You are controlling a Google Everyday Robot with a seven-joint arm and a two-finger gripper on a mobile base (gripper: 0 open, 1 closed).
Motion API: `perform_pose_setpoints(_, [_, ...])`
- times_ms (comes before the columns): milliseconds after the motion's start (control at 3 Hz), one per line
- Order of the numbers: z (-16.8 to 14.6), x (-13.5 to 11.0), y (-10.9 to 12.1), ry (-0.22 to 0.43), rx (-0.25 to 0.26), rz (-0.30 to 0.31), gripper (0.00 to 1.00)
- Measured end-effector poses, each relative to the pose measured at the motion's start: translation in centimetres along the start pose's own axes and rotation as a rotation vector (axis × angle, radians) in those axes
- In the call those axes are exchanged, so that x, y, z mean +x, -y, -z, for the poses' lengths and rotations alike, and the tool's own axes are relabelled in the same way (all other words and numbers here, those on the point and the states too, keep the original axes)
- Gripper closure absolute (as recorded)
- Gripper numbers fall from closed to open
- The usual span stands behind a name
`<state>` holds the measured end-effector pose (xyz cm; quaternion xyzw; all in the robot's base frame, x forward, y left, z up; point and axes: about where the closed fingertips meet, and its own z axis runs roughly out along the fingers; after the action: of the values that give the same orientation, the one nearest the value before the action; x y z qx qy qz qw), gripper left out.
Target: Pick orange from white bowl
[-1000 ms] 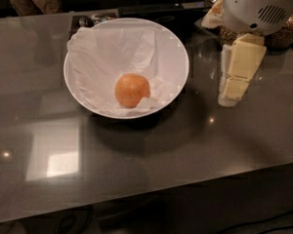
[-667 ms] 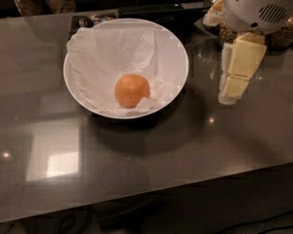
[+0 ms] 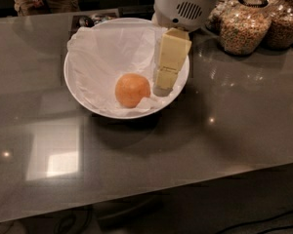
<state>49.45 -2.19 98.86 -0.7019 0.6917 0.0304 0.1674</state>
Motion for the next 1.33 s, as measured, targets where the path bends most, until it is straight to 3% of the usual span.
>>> perform_pose_setpoints(333, [-2.1, -2.9, 0.8, 0.010, -0.046, -0.028, 0.03])
perform_pose_setpoints(667, [-3.6, -4.3, 1.5, 0.016, -0.083, -0.065, 0.09])
perform_pose_setpoints(1333, [-6.3, -5.0, 1.9, 0.011, -0.164, -0.130, 0.25])
